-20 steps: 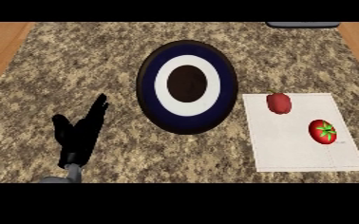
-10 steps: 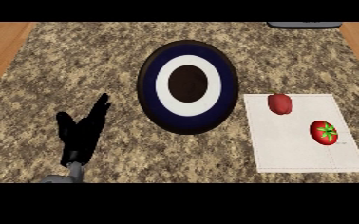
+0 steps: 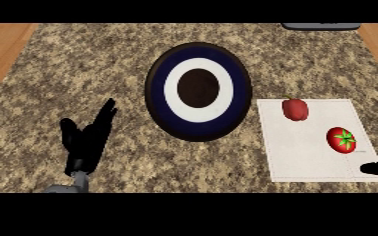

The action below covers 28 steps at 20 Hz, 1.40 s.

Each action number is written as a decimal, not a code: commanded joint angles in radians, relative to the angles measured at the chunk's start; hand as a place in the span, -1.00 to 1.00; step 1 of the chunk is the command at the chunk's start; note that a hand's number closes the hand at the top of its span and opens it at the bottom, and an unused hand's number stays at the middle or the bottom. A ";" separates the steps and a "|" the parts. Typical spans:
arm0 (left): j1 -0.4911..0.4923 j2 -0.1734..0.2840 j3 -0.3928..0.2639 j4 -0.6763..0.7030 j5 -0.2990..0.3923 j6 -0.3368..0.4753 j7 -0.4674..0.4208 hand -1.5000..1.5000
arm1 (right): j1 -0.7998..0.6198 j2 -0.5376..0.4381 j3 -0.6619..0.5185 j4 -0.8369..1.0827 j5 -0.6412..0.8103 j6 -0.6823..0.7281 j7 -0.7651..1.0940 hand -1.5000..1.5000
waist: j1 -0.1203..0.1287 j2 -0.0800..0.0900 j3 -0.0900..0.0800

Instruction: Pick the tomato from the placemat and place it in the plate

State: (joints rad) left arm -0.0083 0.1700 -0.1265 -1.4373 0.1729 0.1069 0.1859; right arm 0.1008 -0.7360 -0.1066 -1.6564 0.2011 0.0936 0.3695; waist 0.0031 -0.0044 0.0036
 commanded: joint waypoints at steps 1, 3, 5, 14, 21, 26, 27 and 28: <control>0.074 -0.028 -0.039 -0.028 -0.044 0.018 0.004 0.00 | -0.011 0.056 0.007 0.079 0.037 0.028 -0.053 -1.00 | 0.000 0.004 -0.003; -0.024 -0.026 0.007 -0.015 -0.008 0.021 0.097 0.00 | 0.039 0.089 0.020 -0.042 0.062 0.021 0.016 -1.00 | -0.007 0.004 -0.004; 0.018 -0.009 0.014 0.008 -0.002 -0.034 0.045 0.00 | 0.018 0.136 0.028 -0.013 0.097 0.004 0.001 -1.00 | -0.004 0.004 -0.004; 0.009 -0.017 0.037 0.009 -0.015 -0.057 0.040 0.00 | -0.090 0.147 0.042 0.127 0.268 0.026 0.042 -1.00 | -0.001 0.005 -0.004; 0.022 -0.033 0.065 0.079 -0.042 -0.069 -0.039 0.00 | -0.115 0.205 0.023 0.164 0.311 0.056 0.017 -1.00 | -0.003 0.005 -0.004; -0.013 -0.054 0.062 0.061 -0.056 -0.053 0.005 0.00 | -0.115 0.260 0.061 0.231 0.383 0.030 -0.009 -1.00 | -0.004 0.005 -0.004; 0.088 -0.066 0.019 -0.065 -0.072 -0.041 0.032 0.00 | -0.177 0.230 0.009 0.269 0.341 0.093 -0.022 -1.00 | 0.001 0.004 -0.004; 0.073 -0.047 0.043 -0.026 -0.051 -0.076 0.015 0.00 | -0.131 0.259 0.043 0.264 0.389 0.042 -0.038 -1.00 | -0.001 0.004 -0.004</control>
State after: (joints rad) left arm 0.0281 0.1237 -0.0844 -1.4774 0.1139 0.0593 0.1950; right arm -0.0354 -0.5083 -0.0741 -1.4359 0.5435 0.1538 0.3663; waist 0.0027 -0.0050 0.0046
